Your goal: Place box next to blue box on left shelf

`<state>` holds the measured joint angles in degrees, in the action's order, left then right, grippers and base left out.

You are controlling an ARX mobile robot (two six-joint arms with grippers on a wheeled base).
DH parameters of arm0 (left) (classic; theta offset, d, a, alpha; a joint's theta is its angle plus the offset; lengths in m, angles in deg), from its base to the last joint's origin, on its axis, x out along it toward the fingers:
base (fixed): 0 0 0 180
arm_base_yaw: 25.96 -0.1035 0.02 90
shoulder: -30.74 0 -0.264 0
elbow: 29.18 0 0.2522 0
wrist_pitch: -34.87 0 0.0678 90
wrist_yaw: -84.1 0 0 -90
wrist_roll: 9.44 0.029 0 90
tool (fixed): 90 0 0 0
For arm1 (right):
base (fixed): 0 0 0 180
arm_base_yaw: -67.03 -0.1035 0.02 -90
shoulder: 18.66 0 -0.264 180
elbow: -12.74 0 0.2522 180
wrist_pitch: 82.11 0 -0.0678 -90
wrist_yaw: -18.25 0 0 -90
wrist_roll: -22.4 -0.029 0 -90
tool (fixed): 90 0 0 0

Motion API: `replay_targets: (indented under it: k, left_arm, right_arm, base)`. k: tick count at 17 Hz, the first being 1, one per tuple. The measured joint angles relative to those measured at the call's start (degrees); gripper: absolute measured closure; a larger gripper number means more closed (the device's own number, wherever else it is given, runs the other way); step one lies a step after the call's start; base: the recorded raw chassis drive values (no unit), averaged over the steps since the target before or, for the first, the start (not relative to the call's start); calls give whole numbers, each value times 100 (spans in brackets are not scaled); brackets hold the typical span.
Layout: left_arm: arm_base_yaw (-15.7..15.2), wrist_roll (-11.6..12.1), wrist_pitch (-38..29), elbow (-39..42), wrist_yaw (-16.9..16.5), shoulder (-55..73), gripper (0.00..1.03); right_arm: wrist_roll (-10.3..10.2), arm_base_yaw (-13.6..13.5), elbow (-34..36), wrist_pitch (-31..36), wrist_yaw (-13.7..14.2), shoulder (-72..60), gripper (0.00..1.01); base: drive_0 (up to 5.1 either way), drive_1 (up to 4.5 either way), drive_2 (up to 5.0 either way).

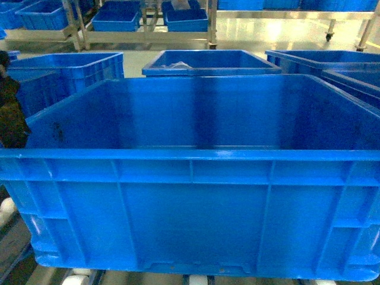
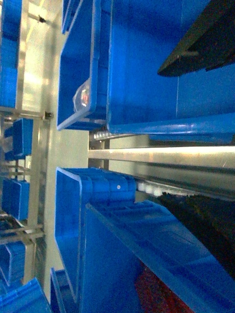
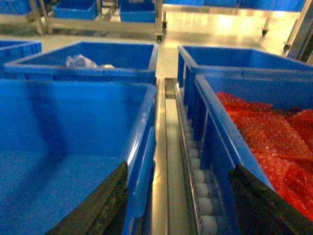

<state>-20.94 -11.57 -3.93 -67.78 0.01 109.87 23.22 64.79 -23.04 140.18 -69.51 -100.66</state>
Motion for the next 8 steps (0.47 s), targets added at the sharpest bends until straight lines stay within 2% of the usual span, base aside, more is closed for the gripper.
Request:
replay_targets:
  k: [1,4,5,6,8]
  left_arm:
    - [-37,61,-87,210,-87,-219,47]
    - [-122,107,-151,793,-214,-866,76]
    - [-219,111,-79,1016,-339,-1062,87]
    - [-391,114,-24,1158,-535,-1193,94]
    - [-481,111,24,1276,-549,-1331,102]
  right_arm:
    - [-2,151,160,192,-192,243,51]
    - [-22,227,699,149,-195,951,80]
    - [-22,225,949,35,-227,1143,93]
    - [-22,225,1034,-4,-227,1250,98]
    - [-22,225,1130,-55,-225,1425,100]
  base:
    - [0,0,0]
    - [0,0,0]
    - [0,0,0]
    - [0,0,0]
    - [0,0,0]
